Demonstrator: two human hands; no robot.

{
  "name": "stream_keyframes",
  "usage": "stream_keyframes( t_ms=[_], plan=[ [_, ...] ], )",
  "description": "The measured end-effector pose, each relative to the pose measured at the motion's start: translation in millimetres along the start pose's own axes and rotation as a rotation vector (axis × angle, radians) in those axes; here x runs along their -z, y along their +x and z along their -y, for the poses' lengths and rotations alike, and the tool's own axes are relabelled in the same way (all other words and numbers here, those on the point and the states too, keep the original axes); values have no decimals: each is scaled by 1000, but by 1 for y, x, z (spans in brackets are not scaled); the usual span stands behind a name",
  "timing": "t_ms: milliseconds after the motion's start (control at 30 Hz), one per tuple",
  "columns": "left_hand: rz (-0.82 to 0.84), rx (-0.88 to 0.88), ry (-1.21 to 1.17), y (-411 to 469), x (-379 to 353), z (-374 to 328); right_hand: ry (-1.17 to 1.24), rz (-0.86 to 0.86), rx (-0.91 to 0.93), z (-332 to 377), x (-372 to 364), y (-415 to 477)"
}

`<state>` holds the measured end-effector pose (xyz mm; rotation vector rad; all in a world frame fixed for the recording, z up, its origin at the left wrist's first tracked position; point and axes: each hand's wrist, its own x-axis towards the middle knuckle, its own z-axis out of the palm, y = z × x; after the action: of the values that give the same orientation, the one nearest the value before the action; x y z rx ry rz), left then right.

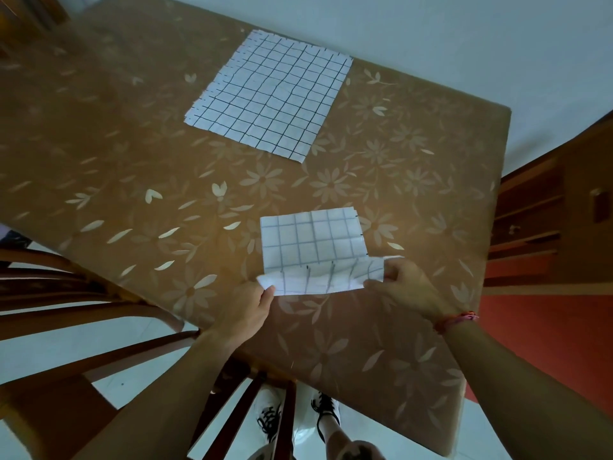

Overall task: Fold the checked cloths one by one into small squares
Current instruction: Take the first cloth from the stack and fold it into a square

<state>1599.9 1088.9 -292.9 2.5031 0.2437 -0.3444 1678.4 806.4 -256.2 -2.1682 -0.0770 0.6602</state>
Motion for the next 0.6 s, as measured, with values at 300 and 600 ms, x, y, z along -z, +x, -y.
stream_keyframes(
  t_ms=[300,600],
  plan=[
    [28,76,-157,33,8,2,-24,-163,-162,-32,-4,41],
    [16,205,-346,41,2,4,-80,-152,-201,-27,-7,67]
  ],
)
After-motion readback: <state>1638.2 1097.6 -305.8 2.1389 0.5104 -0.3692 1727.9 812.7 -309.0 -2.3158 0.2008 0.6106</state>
